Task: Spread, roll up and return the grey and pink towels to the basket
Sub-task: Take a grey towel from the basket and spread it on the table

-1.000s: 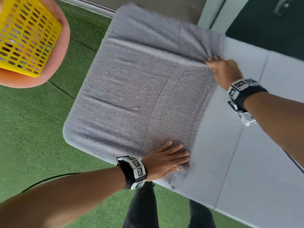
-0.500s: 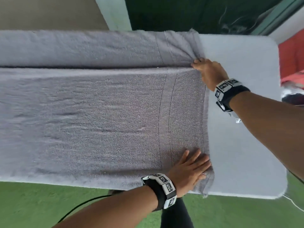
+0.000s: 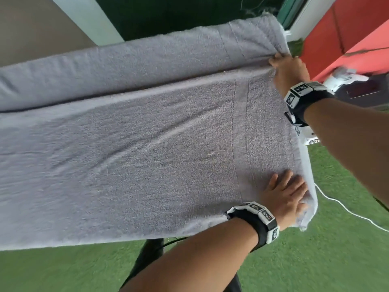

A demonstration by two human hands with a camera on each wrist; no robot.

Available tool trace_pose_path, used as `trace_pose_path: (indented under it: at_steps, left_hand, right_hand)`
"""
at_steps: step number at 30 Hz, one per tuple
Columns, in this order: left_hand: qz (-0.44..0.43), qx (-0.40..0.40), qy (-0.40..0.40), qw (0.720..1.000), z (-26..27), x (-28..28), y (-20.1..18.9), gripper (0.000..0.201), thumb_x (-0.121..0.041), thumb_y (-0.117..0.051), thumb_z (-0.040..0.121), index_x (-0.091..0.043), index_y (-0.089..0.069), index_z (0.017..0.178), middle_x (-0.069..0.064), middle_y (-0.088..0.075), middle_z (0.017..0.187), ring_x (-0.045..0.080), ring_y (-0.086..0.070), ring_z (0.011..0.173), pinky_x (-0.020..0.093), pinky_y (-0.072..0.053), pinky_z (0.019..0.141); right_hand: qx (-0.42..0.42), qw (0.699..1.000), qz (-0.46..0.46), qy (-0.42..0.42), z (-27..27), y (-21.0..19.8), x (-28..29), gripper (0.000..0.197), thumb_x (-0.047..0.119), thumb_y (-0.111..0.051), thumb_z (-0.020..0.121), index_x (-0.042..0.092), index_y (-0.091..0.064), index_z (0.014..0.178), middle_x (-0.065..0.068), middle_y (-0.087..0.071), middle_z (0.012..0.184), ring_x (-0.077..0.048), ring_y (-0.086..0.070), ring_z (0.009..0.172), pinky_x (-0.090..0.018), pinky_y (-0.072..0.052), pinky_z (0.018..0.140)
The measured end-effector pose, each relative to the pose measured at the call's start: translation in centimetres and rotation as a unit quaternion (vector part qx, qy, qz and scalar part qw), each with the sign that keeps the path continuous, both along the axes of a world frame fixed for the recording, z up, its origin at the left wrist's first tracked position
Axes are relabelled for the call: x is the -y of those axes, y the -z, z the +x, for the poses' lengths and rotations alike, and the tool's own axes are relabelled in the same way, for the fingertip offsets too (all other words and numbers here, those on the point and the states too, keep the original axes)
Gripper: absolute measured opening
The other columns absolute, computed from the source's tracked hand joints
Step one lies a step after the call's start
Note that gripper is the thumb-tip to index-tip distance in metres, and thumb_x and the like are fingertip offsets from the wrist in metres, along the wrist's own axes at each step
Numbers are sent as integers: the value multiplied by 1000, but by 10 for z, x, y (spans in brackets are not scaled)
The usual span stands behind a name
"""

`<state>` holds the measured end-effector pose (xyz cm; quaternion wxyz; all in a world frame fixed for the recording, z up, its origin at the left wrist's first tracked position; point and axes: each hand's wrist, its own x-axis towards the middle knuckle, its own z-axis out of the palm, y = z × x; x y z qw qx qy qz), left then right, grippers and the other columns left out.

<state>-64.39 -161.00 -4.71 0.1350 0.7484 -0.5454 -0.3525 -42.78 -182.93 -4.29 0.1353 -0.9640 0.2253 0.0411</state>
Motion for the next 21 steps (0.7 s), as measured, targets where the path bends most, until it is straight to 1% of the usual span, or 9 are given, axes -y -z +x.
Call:
trace_pose_path:
  at_steps: [2, 4, 6, 8, 10, 13, 16, 19, 21]
  left_hand:
    - [25, 29, 13, 999, 5, -8, -10, 66, -48, -22, 100, -8, -18, 152, 9, -9, 161, 26, 1, 148, 51, -2, 119]
    - [37, 38, 19, 998, 19, -34, -21, 69, -44, -35, 101, -8, -9, 153, 10, -1, 161, 26, 5, 148, 50, 3, 119]
    - [12, 47, -22, 999, 36, -77, -30, 66, -36, -44, 99, -9, -15, 152, 12, -10, 160, 28, -5, 148, 50, -1, 119]
    - [-23, 54, -87, 994, 50, -132, -35, 55, -29, -51, 95, -8, -35, 144, 15, -39, 147, 31, -34, 135, 52, -24, 114]
    - [-23, 68, -158, 985, 60, -196, -41, 43, -25, -53, 93, -9, -48, 133, 11, -53, 127, 27, -47, 116, 46, -40, 100]
    - [10, 79, -273, 959, 71, -297, -47, 33, -19, -55, 91, -11, -55, 123, 7, -55, 120, 22, -48, 110, 41, -43, 95]
    - [77, 116, -367, 920, 80, -405, -45, 35, -14, -60, 87, -11, -58, 122, 9, -56, 125, 24, -50, 113, 40, -44, 94]
    - [124, 168, -383, 900, 86, -504, -38, 48, -7, -74, 73, -9, -60, 119, 15, -58, 122, 33, -56, 108, 47, -49, 85]
    - [129, 182, -376, 899, 93, -555, -34, 56, -1, -79, 62, -10, -62, 115, 15, -60, 117, 34, -57, 103, 48, -51, 79]
  right_hand:
    - [8, 1000, 5, 11, 4, 0, -25, 50, -5, -46, 87, 15, -53, 133, -17, -54, 136, -40, -47, 128, -58, -27, 114]
    - [51, 998, 43, 9, 3, -7, -63, 55, -3, -48, 87, 15, -48, 139, -12, -46, 146, -32, -35, 140, -56, -15, 119]
    - [83, 991, 107, 5, -7, -19, -106, 50, 0, -48, 91, 12, -48, 139, -12, -46, 146, -31, -38, 139, -52, -22, 118]
    - [95, 985, 144, 1, -27, -34, -149, 39, 4, -49, 94, 8, -55, 133, -13, -55, 137, -30, -48, 129, -43, -35, 112]
    - [103, 980, 168, -22, -55, -45, -191, 34, 6, -48, 95, 8, -60, 127, -15, -62, 127, -30, -56, 118, -43, -45, 103]
    - [100, 972, 205, -50, -110, -46, -253, 29, 4, -49, 94, 5, -66, 117, -15, -68, 114, -29, -64, 102, -43, -51, 93]
    - [50, 971, 228, -42, -174, -34, -312, 24, 9, -54, 94, 8, -67, 115, -12, -68, 108, -26, -64, 93, -43, -54, 85]
    - [2, 972, 232, -44, -232, -14, -354, 29, 7, -65, 88, 14, -65, 116, -10, -65, 106, -26, -62, 93, -44, -53, 84]
    - [-26, 974, 218, -56, -261, -8, -375, 46, 9, -77, 78, 18, -62, 120, -7, -60, 111, -27, -59, 99, -50, -52, 87]
